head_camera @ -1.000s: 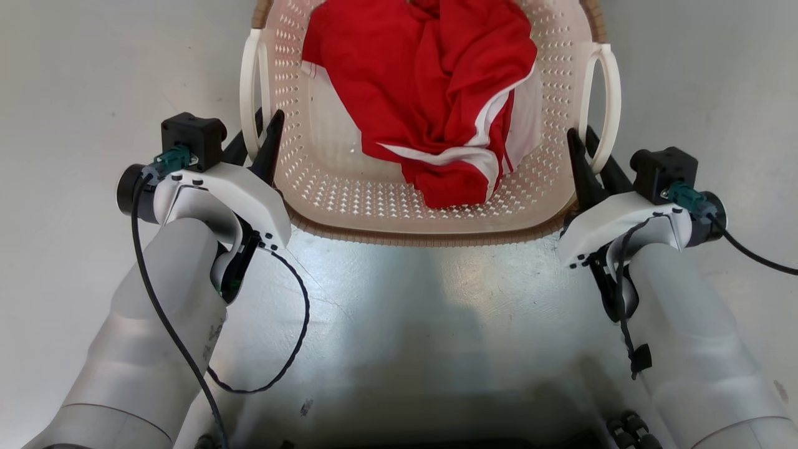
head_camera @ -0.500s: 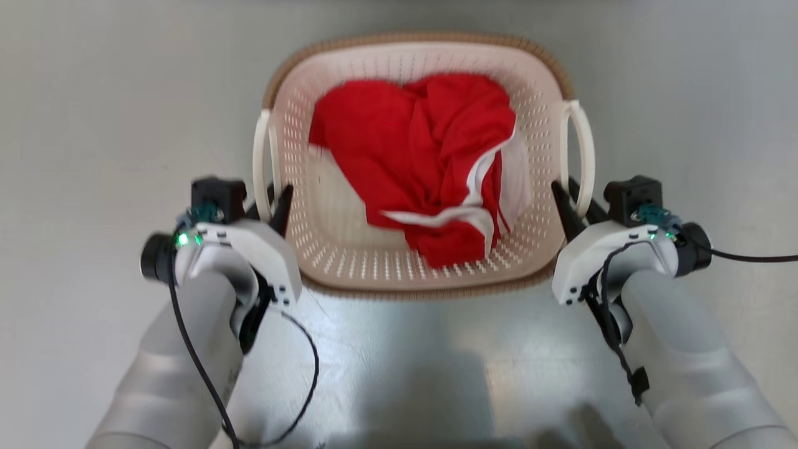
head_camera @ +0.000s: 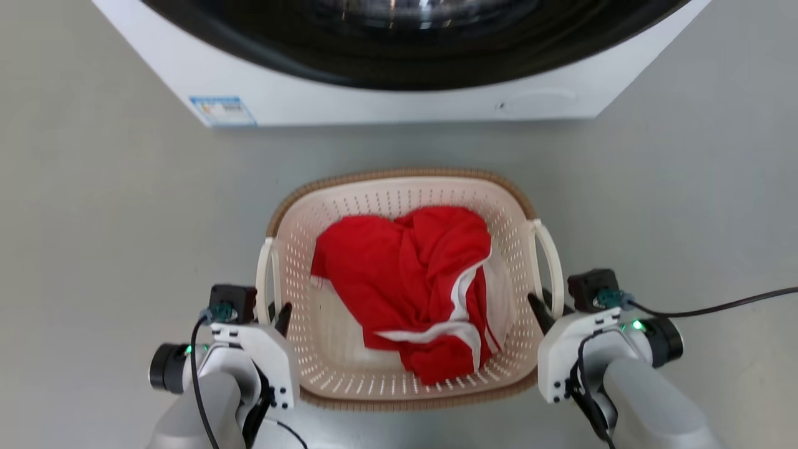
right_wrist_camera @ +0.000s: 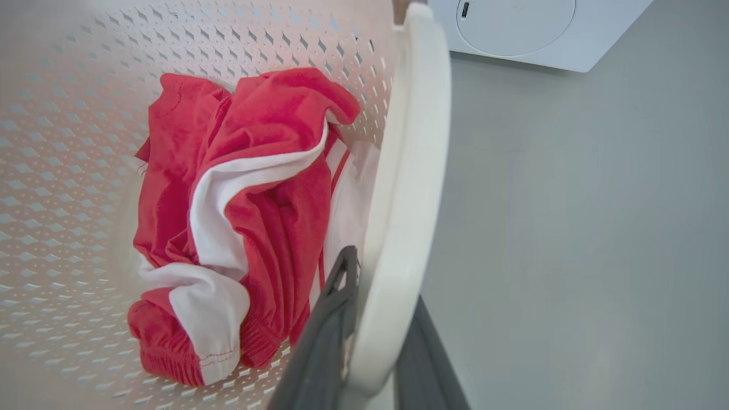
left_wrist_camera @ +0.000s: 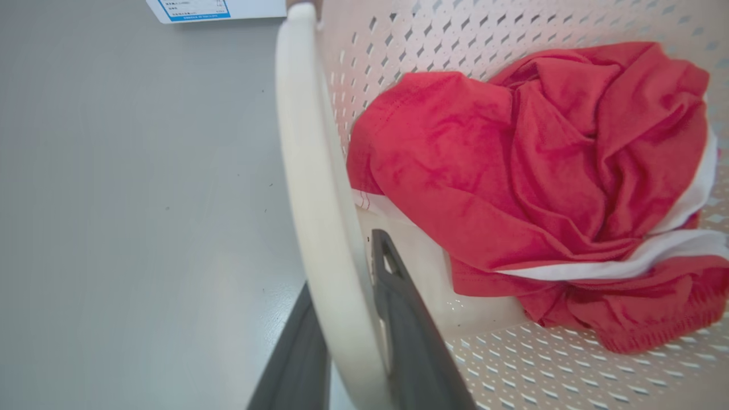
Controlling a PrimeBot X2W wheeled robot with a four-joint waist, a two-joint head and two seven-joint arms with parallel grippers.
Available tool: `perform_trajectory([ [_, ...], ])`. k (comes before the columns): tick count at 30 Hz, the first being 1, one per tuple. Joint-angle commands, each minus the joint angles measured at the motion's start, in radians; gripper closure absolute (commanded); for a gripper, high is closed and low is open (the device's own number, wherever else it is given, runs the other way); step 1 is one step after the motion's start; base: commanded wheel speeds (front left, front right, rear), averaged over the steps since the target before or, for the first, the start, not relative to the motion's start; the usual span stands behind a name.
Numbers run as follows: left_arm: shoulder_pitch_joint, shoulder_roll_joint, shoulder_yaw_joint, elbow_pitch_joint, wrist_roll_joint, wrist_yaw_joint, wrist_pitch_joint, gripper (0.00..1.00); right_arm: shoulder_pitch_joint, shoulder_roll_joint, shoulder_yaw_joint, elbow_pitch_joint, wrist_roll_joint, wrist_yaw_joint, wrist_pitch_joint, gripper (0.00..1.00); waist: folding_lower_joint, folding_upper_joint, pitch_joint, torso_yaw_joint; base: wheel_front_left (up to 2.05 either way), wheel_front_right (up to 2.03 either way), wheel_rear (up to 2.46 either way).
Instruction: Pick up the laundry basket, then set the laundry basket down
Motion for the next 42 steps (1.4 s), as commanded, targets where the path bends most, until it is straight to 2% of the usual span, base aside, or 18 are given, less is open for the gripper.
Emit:
perform_trajectory([
  [1,-0.002,-0.024,0.007,-0.032,0.0,-0.016,-0.015,1.0,0.042,0.045,0.057,-0.035,-0.011,0.029,0.01,1.0,0.0,0.0,-0.06,-0.023,0.0,0.0,0.0],
  [11,0.073,-0.038,-0.007,-0.009,0.004,-0.016,-0.015,1.0,0.126,0.045,0.062,-0.053,0.002,0.029,0.06,1.0,0.0,0.0,-0.2,-0.041,0.0,0.0,0.0],
  [25,0.224,-0.049,-0.051,-0.004,-0.003,0.0,-0.015,1.0,0.247,0.045,0.091,-0.017,0.047,0.029,0.087,1.0,0.0,0.0,-0.395,-0.049,0.0,0.0,0.0],
  [35,0.288,-0.05,-0.133,-0.02,-0.046,0.012,0.016,1.0,0.313,0.045,0.116,-0.016,0.087,0.029,0.116,1.0,0.0,0.0,-0.472,-0.03,0.0,0.0,0.0],
  [42,0.302,-0.05,-0.183,-0.031,-0.079,0.023,0.045,1.0,0.326,0.045,0.144,-0.029,0.107,0.029,0.133,1.0,0.0,0.0,-0.484,-0.025,0.0,0.0,0.0],
])
